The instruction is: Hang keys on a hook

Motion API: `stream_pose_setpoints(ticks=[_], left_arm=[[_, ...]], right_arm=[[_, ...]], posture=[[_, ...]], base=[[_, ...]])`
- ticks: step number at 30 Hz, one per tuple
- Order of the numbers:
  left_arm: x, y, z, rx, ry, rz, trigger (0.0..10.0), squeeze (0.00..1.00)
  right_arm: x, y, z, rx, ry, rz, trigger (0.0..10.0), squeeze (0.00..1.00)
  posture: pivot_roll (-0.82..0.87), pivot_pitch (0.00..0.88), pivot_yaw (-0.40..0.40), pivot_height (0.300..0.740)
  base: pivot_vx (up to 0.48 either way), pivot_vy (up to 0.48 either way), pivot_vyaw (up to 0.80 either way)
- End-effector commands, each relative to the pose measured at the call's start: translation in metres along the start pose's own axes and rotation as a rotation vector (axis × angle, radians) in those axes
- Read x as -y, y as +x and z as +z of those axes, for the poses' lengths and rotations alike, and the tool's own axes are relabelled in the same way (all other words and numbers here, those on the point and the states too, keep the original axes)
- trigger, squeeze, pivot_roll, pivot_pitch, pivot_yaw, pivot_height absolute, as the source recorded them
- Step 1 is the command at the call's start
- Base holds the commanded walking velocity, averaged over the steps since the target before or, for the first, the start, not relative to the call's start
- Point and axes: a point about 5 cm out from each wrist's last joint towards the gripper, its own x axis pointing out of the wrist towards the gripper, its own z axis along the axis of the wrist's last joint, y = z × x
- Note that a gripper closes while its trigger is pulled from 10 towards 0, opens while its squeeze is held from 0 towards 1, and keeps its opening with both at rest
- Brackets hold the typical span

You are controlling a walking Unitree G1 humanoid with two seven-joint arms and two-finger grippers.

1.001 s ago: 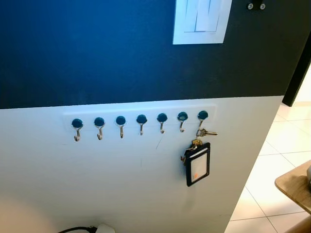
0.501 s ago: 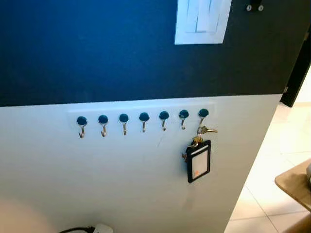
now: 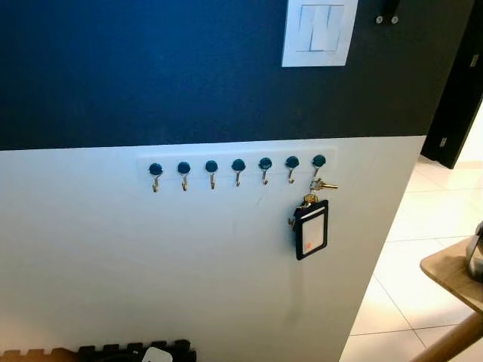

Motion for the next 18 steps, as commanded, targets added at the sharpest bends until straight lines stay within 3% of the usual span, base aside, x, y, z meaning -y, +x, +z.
stream_pose_setpoints(ticks=[1, 18], left_arm=[[0.0003, -0.0001, -0.0010, -0.007, -0.012, 0.001, 10.0, 0.00], [-0.0013, 0.0009, 0.0025, -0.003, 0.006, -0.007, 10.0, 0.00]], right_arm=[[-0.0021, 0.0003, -0.0013, -0.011, -0.005, 0.005, 10.0, 0.00], [-0.0028, -0.0003, -0.0038, -0.013, 0.004, 0.000, 10.0, 0.00]], posture=[[0.04, 0.021, 0.038, 0.740], [0.04, 0.020, 0.050, 0.740]], base=[[-0.405, 0.000, 0.00], [-0.404, 0.000, 0.00]])
